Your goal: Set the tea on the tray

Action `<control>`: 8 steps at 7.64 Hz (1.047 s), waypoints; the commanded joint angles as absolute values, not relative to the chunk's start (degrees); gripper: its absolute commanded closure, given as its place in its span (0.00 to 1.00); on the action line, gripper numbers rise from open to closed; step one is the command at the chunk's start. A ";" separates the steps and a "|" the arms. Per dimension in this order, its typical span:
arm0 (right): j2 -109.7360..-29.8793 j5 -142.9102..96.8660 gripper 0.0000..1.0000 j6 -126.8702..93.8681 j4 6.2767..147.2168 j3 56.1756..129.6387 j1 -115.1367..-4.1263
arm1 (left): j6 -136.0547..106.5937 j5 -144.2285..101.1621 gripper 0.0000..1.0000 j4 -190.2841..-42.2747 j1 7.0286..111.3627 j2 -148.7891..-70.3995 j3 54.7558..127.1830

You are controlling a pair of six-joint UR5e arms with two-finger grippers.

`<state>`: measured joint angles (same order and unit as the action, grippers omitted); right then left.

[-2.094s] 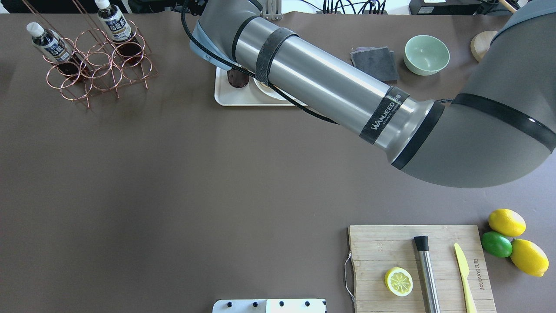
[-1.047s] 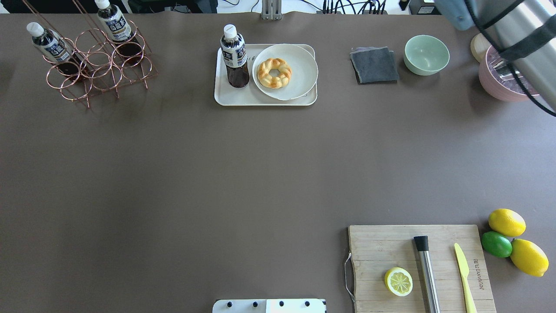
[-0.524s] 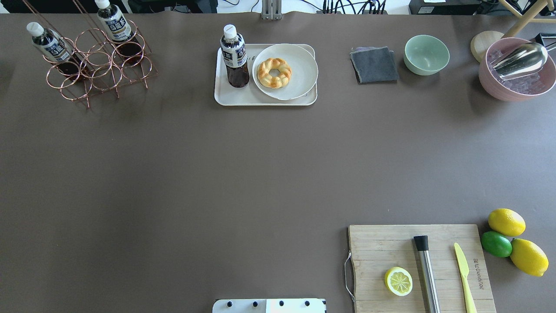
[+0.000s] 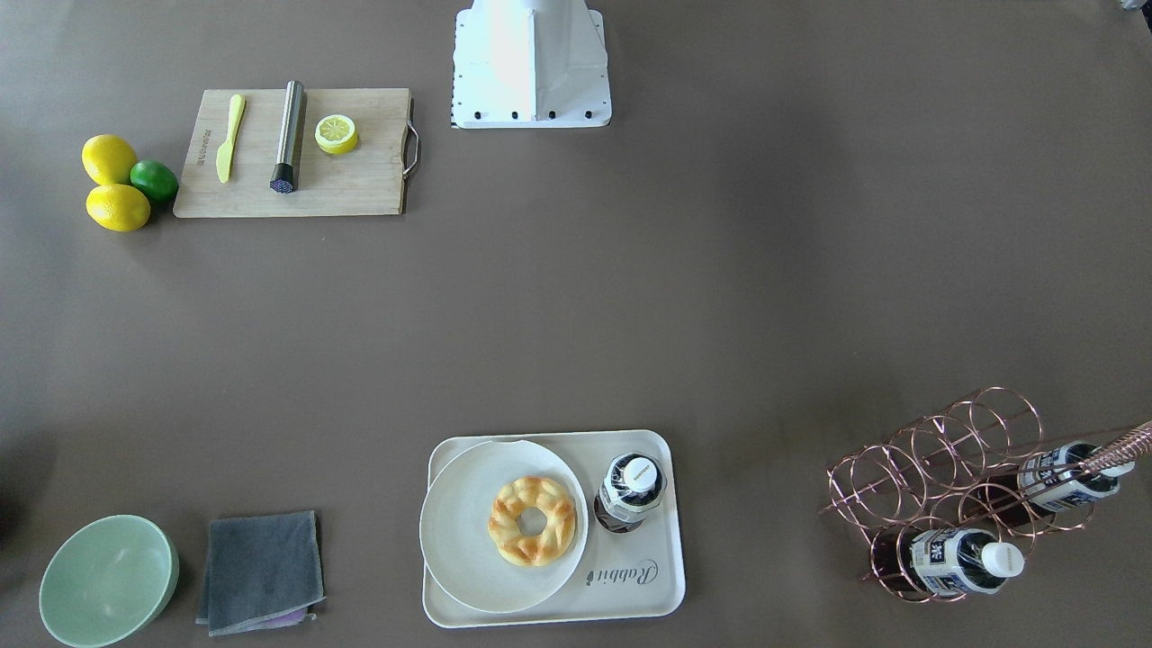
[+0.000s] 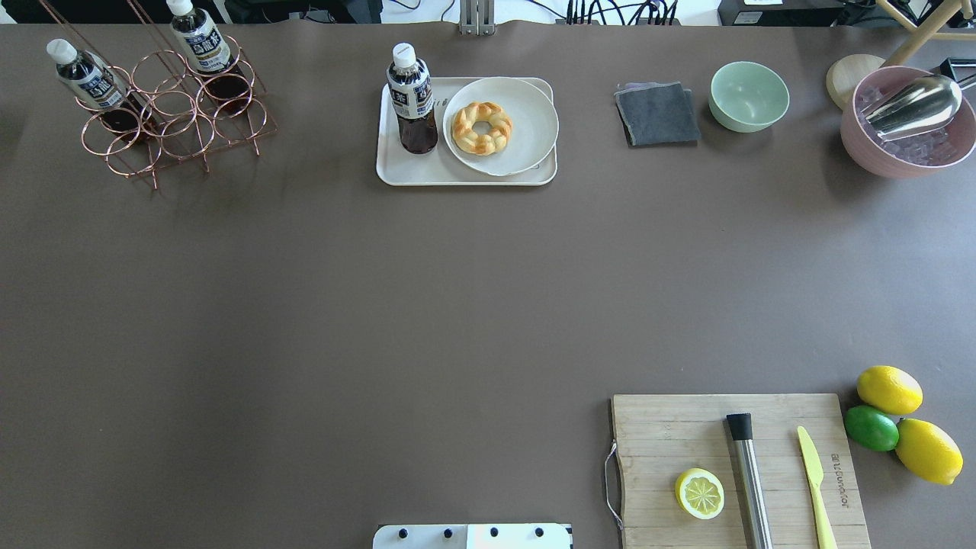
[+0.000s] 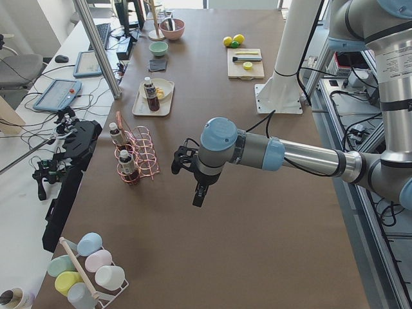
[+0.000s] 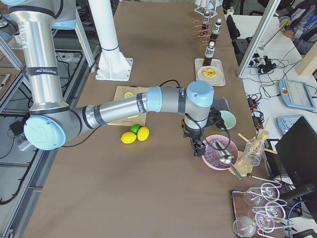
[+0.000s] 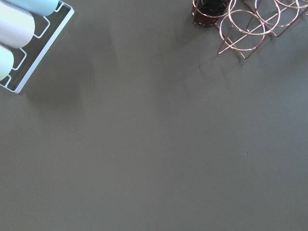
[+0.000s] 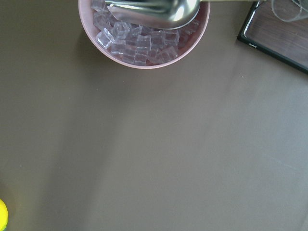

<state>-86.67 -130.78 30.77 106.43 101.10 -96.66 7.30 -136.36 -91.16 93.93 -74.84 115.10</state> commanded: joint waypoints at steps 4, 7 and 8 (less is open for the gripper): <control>-94.22 -129.30 0.00 32.96 102.92 101.78 -102.04 | 10.89 -134.93 0.02 -96.77 93.17 -72.42 110.39; -94.13 -129.37 0.00 32.78 103.36 102.91 -102.04 | 10.90 -133.33 0.02 -96.77 93.43 -72.25 110.57; -94.04 -129.29 0.00 32.78 103.27 102.83 -101.95 | 10.90 -133.16 0.02 -96.77 93.43 -72.25 110.57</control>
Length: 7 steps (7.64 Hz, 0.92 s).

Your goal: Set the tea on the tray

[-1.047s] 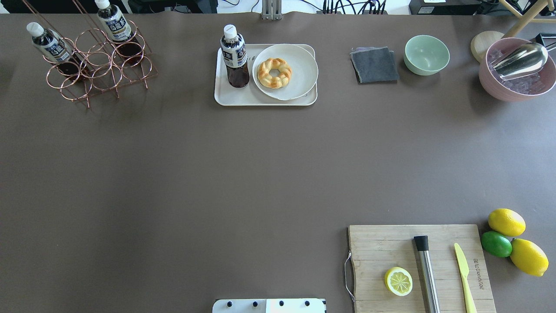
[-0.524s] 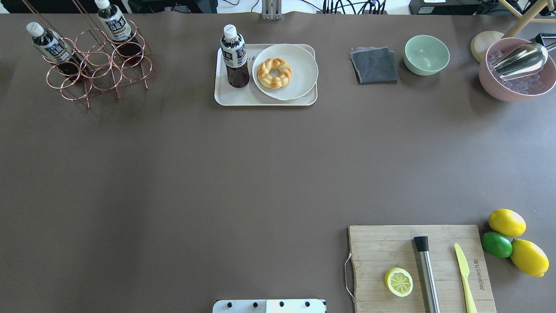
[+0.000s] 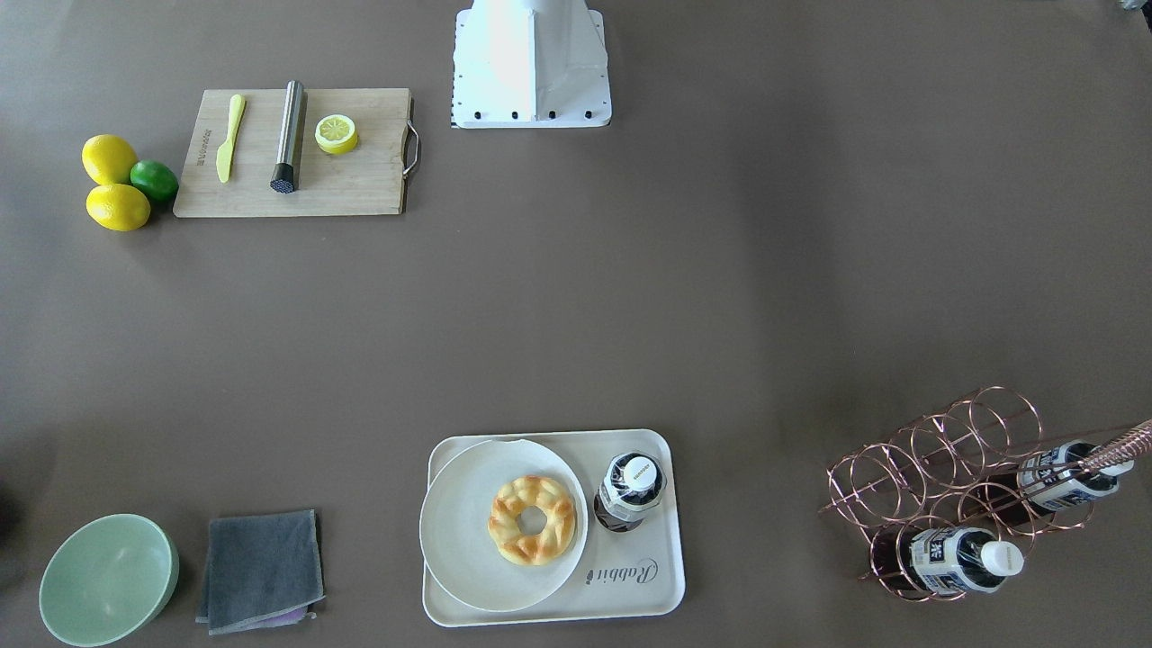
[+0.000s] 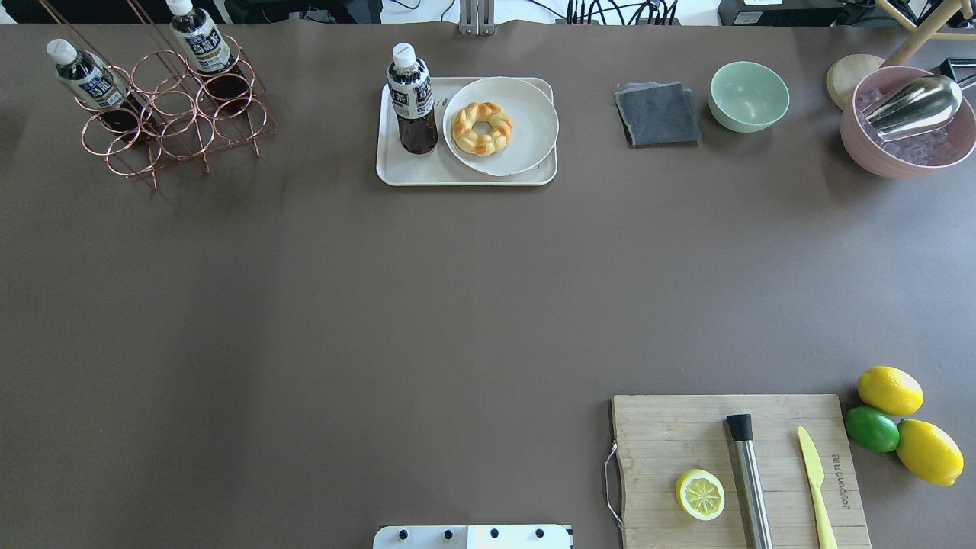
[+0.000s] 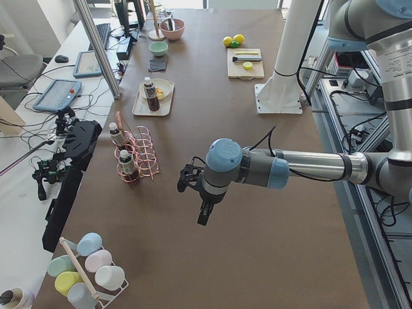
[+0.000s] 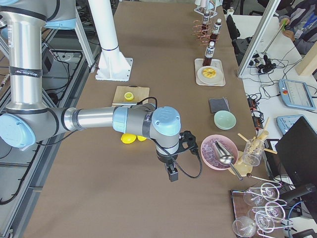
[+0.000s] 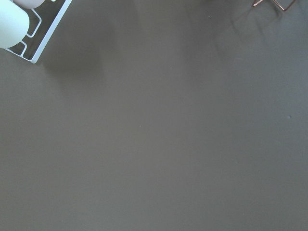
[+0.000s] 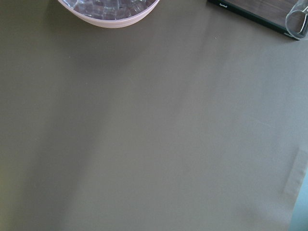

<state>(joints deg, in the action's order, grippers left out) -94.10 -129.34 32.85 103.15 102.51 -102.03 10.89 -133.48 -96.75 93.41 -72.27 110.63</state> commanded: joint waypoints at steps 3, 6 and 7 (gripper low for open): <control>-93.87 -129.29 0.00 32.70 103.27 102.92 -101.69 | 10.90 -133.16 0.02 -96.77 93.43 -72.25 110.65; -93.43 -129.72 0.00 32.43 103.27 102.92 -101.25 | 10.55 -133.15 0.02 -96.77 93.34 -72.33 110.74; -93.43 -129.73 0.00 32.26 103.27 102.92 -100.90 | 10.55 -133.15 0.02 -96.77 93.34 -72.33 110.74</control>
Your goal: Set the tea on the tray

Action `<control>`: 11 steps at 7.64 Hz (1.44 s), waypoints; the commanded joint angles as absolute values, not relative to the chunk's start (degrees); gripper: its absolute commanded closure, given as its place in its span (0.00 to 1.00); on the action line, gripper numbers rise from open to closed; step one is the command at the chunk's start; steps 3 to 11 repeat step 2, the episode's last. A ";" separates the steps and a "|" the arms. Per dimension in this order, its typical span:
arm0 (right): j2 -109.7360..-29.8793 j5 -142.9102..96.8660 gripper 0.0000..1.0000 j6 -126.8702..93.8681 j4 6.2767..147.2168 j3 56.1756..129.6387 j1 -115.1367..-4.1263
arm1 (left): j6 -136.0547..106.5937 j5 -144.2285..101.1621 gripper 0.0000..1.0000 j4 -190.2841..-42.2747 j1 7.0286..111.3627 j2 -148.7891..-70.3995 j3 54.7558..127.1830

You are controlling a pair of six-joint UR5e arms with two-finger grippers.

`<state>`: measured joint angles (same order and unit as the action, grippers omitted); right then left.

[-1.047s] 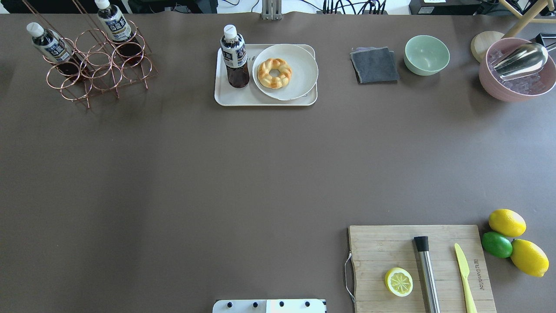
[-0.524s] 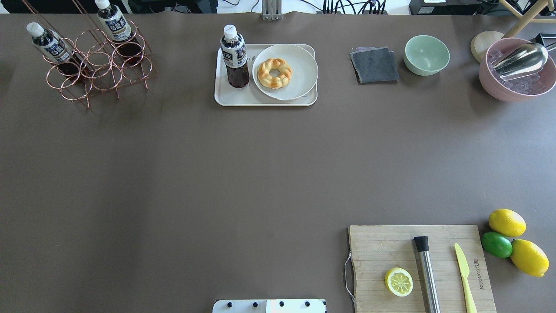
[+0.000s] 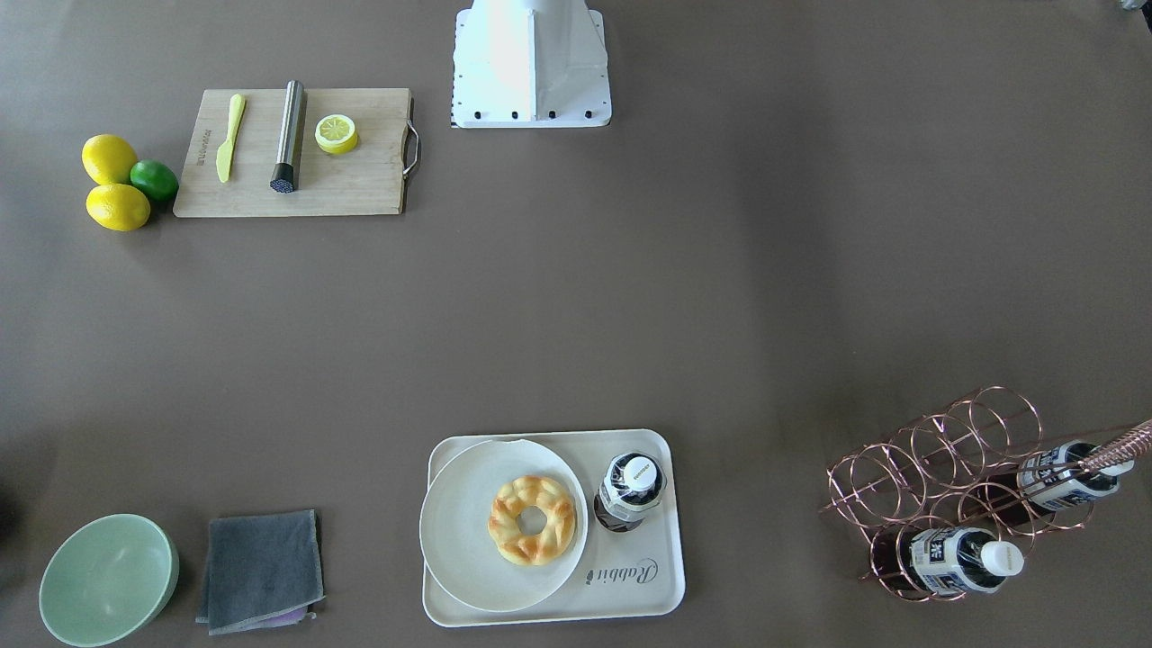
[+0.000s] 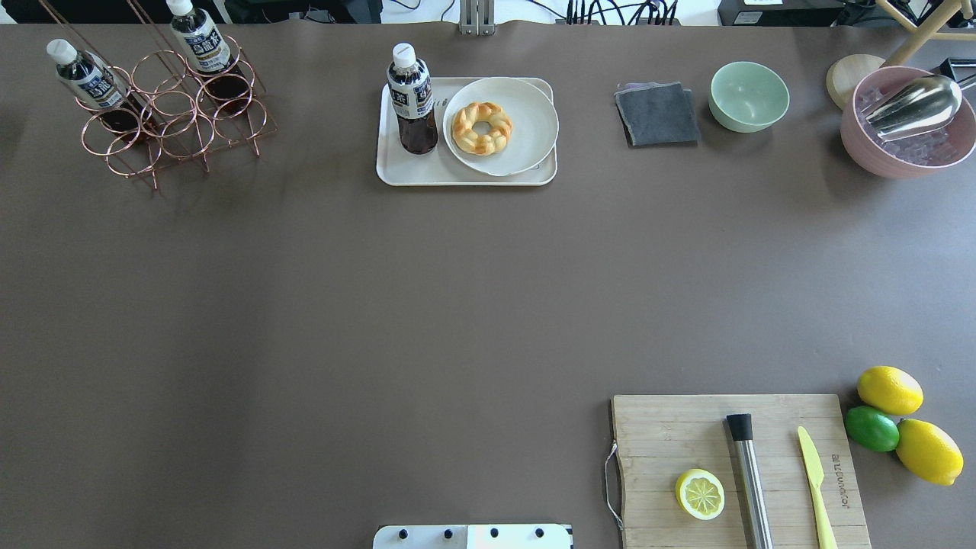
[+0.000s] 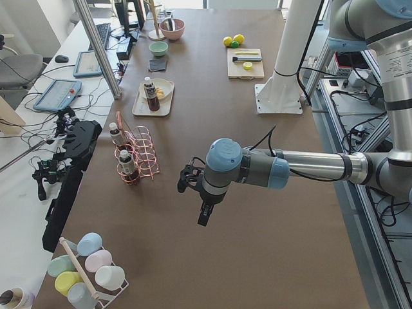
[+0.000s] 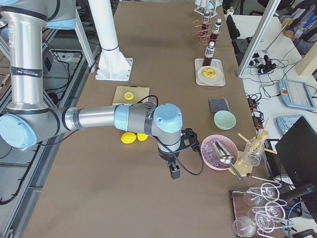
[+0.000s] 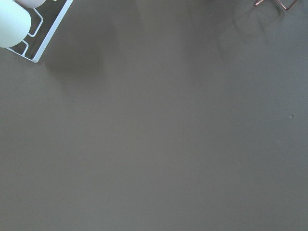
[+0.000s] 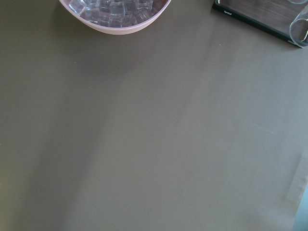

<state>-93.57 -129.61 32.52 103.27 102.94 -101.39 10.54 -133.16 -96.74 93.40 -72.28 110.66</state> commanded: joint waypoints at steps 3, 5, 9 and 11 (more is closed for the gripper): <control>-93.34 -129.81 0.00 32.08 103.10 103.01 -100.55 | 10.81 -133.07 0.02 -97.29 93.43 -72.77 112.75; -93.34 -129.81 0.00 32.08 103.10 103.01 -100.55 | 10.81 -133.07 0.02 -97.29 93.43 -72.77 112.75; -93.34 -129.81 0.00 32.08 103.10 103.01 -100.55 | 10.81 -133.07 0.02 -97.29 93.43 -72.77 112.75; -93.34 -129.81 0.00 32.08 103.10 103.01 -100.55 | 10.81 -133.07 0.02 -97.29 93.43 -72.77 112.75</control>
